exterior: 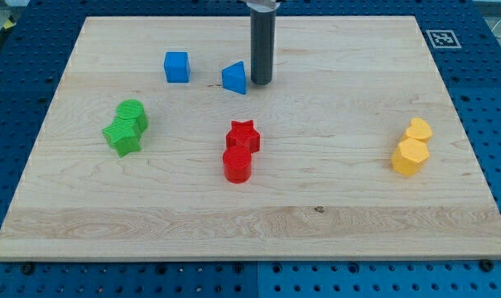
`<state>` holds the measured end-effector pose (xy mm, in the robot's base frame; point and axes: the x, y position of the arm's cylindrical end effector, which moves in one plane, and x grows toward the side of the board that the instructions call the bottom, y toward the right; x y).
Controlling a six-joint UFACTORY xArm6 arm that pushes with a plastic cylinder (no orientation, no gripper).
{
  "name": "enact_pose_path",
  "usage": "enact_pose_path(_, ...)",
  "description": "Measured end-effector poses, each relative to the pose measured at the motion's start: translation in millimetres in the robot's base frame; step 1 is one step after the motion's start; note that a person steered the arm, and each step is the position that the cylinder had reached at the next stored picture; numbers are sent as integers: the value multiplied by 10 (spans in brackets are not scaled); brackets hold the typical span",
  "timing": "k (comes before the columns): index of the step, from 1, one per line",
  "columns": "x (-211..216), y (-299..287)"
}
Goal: Move blue triangle to the blue cube
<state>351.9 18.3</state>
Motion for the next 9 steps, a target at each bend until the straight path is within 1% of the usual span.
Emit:
enact_pose_path(1, 164, -17)
enact_pose_path(2, 194, -278)
enact_pose_path(3, 46, -612)
enact_pose_path(4, 14, -639)
enact_pose_path(6, -28, -487)
enact_pose_path(8, -38, -610)
enact_pose_path(9, -127, -771)
